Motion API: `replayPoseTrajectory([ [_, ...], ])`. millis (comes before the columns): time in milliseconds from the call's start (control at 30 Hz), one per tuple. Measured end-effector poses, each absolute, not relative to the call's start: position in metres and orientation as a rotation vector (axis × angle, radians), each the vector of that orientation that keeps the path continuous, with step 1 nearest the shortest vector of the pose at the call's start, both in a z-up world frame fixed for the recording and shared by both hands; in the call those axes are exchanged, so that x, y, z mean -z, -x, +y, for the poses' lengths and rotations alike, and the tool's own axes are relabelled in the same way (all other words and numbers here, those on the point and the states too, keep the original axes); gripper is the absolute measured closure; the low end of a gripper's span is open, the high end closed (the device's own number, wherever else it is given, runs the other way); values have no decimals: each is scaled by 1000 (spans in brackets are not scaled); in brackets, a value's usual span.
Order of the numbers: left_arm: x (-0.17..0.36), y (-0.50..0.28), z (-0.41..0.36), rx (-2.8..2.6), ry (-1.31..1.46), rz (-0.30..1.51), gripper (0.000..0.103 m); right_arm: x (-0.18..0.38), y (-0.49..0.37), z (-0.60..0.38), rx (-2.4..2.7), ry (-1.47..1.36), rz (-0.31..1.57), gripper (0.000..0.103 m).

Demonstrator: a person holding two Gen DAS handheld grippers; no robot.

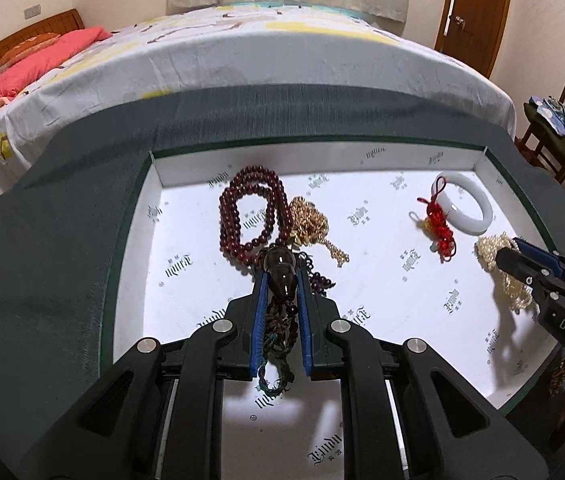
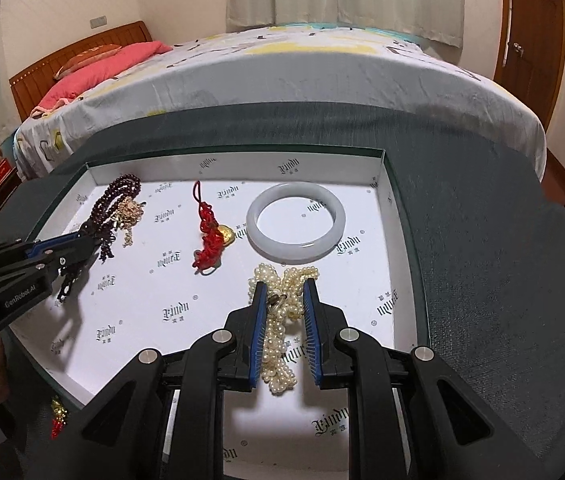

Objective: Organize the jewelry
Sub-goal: 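Open both tools to drop the necklace and tassel into the box, then move both tools back over the pearl flower brooch and gold-red tassel charm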

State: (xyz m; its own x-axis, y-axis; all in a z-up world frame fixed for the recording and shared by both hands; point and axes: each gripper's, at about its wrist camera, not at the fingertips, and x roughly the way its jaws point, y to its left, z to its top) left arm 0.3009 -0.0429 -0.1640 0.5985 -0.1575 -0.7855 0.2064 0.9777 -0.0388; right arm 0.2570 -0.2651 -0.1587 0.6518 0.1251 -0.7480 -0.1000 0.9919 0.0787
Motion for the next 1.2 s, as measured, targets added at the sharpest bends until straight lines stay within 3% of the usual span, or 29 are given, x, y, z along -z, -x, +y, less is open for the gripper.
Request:
replayPoseTrajectory([
  [333,167,-302,-43,202,-57,909,74,158,-260,-265,-128,-33,854,82],
  [533,163,-297,-42,200,-49,893,59,156,-257,-263,-130,-30,847,63],
  [833,139,-280,-37,205,-37,840,43,126,-237,-272,-131,-63,787,62],
  [1200,115,-228,-33,209,-33,813,43,111,-182,-292,-83,-71,781,58],
])
